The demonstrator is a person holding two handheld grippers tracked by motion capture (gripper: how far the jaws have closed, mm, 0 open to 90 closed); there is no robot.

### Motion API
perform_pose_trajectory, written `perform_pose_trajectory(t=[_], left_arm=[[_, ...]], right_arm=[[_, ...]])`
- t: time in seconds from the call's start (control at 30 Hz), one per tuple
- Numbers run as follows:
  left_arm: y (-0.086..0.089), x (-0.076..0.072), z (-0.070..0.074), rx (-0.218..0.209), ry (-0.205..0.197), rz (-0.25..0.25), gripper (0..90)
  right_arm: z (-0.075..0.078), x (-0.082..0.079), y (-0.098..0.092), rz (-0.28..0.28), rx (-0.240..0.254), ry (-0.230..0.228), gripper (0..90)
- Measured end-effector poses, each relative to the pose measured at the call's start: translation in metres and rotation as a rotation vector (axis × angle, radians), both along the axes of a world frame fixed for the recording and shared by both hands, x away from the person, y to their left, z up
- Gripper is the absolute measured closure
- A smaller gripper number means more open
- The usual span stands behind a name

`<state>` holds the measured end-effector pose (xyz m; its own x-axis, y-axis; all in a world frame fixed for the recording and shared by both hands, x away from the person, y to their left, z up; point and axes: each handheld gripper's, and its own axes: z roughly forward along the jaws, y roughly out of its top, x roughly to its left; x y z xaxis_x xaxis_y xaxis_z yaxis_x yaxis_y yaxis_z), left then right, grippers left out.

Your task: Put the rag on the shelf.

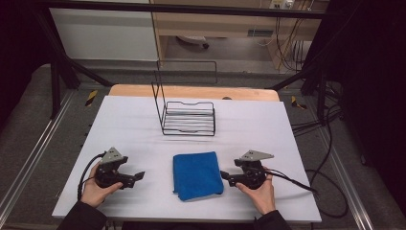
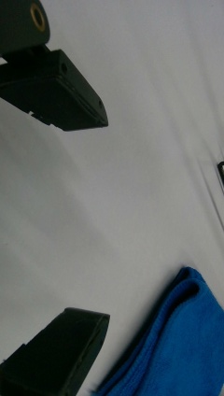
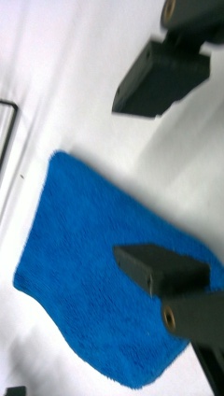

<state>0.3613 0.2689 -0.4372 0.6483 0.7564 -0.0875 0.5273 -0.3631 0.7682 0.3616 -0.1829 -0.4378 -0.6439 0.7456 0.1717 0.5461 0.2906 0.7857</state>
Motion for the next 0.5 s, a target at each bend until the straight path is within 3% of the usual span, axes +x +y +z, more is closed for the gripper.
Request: perform_pose_trajectory(t=[0.17, 0.5], left_arm=[[-0.015, 0.002, 0.008, 0.01, -0.01, -0.009, 5.7], [-0.045, 0.01, 0.027, -0.026, -0.016, -0.018, 8.4]], right_arm=[[0.001, 0.005, -0.013, 0.01, 0.012, -0.004, 9.7], [0.0, 0.007, -0.021, -0.005, 0.027, -0.003, 4.7]])
